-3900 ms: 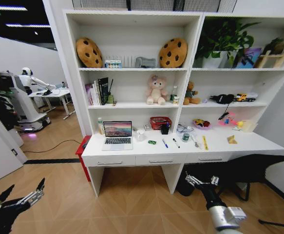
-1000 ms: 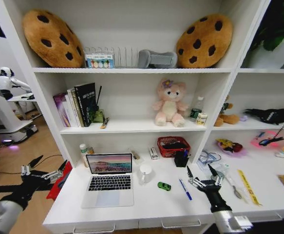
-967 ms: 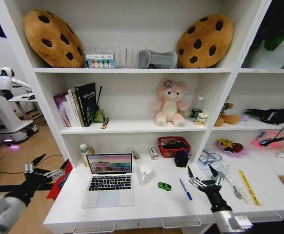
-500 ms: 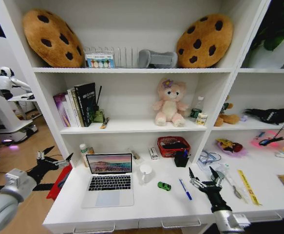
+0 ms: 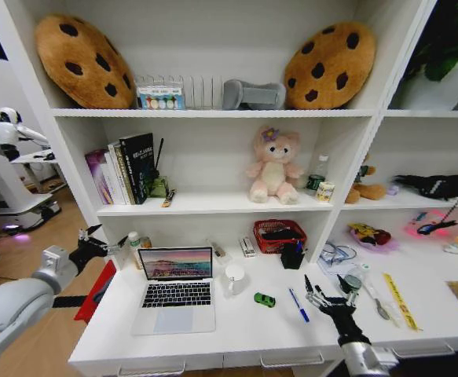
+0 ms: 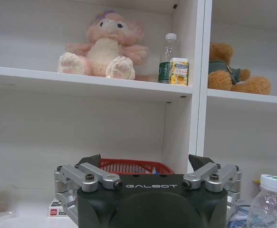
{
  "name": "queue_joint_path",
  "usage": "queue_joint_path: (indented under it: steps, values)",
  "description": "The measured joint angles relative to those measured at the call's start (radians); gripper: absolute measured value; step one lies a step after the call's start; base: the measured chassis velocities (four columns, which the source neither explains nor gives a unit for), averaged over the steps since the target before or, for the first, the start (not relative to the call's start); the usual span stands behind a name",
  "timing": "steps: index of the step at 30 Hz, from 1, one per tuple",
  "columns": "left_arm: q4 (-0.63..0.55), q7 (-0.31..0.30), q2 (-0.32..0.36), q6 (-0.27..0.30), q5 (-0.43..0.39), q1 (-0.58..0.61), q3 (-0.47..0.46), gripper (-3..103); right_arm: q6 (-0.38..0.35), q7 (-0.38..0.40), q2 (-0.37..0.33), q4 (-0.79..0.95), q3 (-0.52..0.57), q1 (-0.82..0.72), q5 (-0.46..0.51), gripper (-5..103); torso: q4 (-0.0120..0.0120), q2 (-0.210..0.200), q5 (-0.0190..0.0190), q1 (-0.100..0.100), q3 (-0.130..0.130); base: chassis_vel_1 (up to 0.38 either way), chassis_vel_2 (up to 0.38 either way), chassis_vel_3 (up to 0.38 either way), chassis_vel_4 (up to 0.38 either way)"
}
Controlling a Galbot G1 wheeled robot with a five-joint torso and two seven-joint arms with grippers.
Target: Organize the objects on the table.
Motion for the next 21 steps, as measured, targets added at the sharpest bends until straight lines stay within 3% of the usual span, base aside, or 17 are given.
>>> queue_joint_path:
  steps: [7,15,16,18,19,20,21]
  values:
    - [0.004,0.029,0.068,0.005,-0.016,-0.086,0.098,95,0.007,-0.002,0.029,-0.013,0.007,-0.008,-0.011,100,-0.0004,0.0,0.0,0.0,0.0,0.0,0.0,0.0,0.0]
    - [-0.018,0.047,0.089,0.017,-0.023,-0.079,0.102,101,0.015,-0.004,0.04,-0.021,0.009,-0.011,-0.019,100,-0.0001,0.0,0.0,0.0,0.0,0.0,0.0,0.0,0.0]
    - [-0.021,0.048,0.09,0.018,-0.024,-0.077,0.102,95,0.015,-0.005,0.041,-0.021,0.009,-0.011,-0.02,100,-0.0001,0.0,0.0,0.0,0.0,0.0,0.0,0.0,0.0]
    - [-0.024,0.049,0.091,0.018,-0.024,-0.076,0.102,95,0.015,-0.005,0.041,-0.022,0.009,-0.011,-0.02,100,-0.0001,0.0,0.0,0.0,0.0,0.0,0.0,0.0,0.0]
    - [-0.074,0.064,0.119,0.028,-0.066,-0.047,0.064,74,0.016,-0.005,0.046,-0.027,0.003,-0.003,-0.024,100,-0.0001,0.0,0.0,0.0,0.0,0.0,0.0,0.0,0.0]
    - [-0.105,0.079,0.164,0.029,-0.099,0.001,0.0,68,0.016,-0.006,0.048,-0.032,0.001,-0.002,-0.027,100,0.0,0.0,0.0,0.0,0.0,0.0,0.0,0.0,0.0]
    - [-0.105,0.079,0.164,0.029,-0.099,0.001,0.0,68,0.016,-0.006,0.048,-0.032,0.001,-0.002,-0.027,100,0.0,0.0,0.0,0.0,0.0,0.0,0.0,0.0,0.0]
